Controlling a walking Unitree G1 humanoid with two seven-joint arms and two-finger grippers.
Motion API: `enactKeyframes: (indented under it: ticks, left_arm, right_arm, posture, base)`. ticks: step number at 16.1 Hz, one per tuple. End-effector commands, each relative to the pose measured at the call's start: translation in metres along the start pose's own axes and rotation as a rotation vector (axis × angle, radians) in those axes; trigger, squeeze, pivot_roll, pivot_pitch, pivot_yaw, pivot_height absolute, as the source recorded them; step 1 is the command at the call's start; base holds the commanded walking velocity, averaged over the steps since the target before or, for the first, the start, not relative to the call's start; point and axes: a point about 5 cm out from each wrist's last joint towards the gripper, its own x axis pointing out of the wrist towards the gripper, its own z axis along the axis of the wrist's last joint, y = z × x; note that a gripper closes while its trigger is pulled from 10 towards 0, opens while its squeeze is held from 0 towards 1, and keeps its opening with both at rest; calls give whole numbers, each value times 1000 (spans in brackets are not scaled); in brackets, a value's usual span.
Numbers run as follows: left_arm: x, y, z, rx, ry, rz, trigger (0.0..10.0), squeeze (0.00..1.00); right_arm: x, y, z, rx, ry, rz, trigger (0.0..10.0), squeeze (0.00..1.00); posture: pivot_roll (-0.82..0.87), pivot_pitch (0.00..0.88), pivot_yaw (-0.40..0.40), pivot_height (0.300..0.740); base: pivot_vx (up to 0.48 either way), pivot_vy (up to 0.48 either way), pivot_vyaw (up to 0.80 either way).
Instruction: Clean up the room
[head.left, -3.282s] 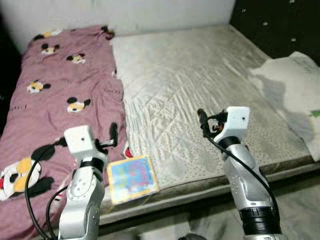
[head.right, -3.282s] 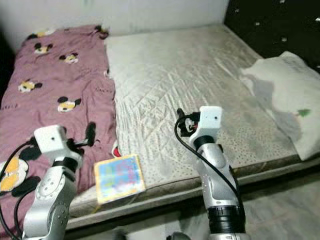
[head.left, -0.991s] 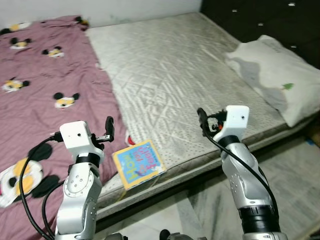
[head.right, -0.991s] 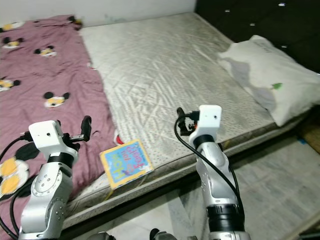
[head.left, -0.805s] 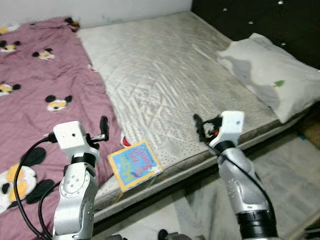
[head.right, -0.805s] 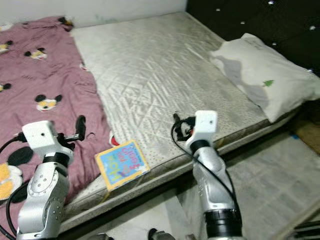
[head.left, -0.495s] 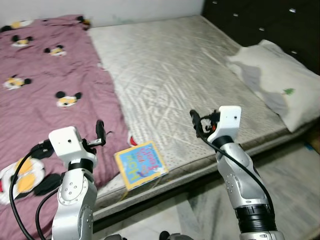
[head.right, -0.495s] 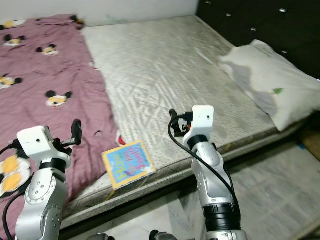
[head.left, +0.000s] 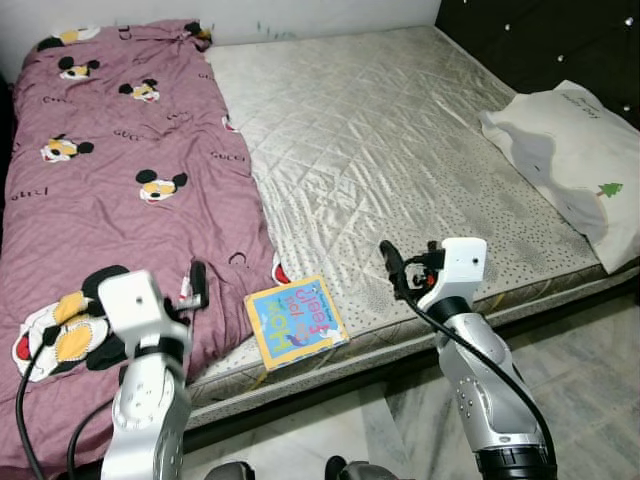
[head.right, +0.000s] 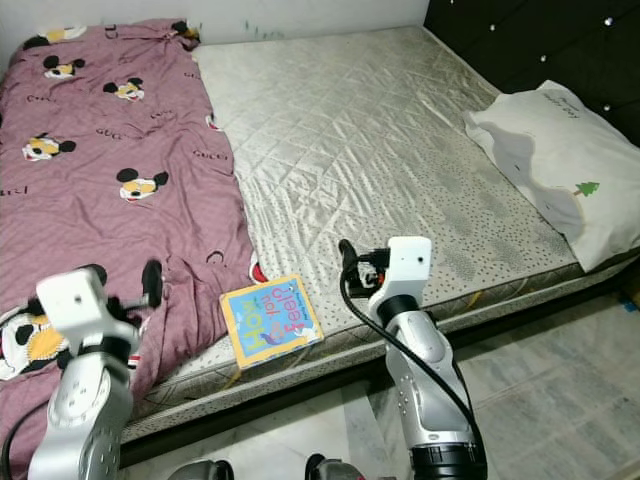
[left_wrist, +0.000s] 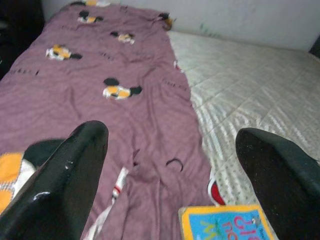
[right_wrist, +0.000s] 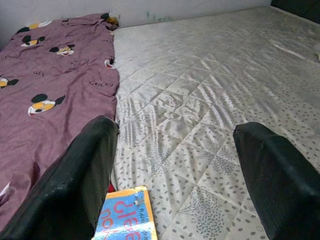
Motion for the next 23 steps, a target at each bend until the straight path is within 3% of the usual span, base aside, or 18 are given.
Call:
enactKeyframes:
  ticks: [1,13,23]
  left_arm:
    - [-1,2,0,7,-3,5,10000,0]
    - [5,-5,8,-20,-38,-35,10000,0]
    - [6,-7,10,-26,-41,-49,10000,0]
  right_arm:
    - [-1,-3,1,0,0,1,10000,0]
    - [6,-3,9,-28,-24,-10,10000,0]
    - [8,-3,9,-38,-28,-6,10000,0]
  posture:
    - [9,177,-44,740]
    - [9,185,-46,740]
    - [11,189,-44,740]
  base:
    - [0,0,0]
    - [0,0,0]
    - [297,0,0]
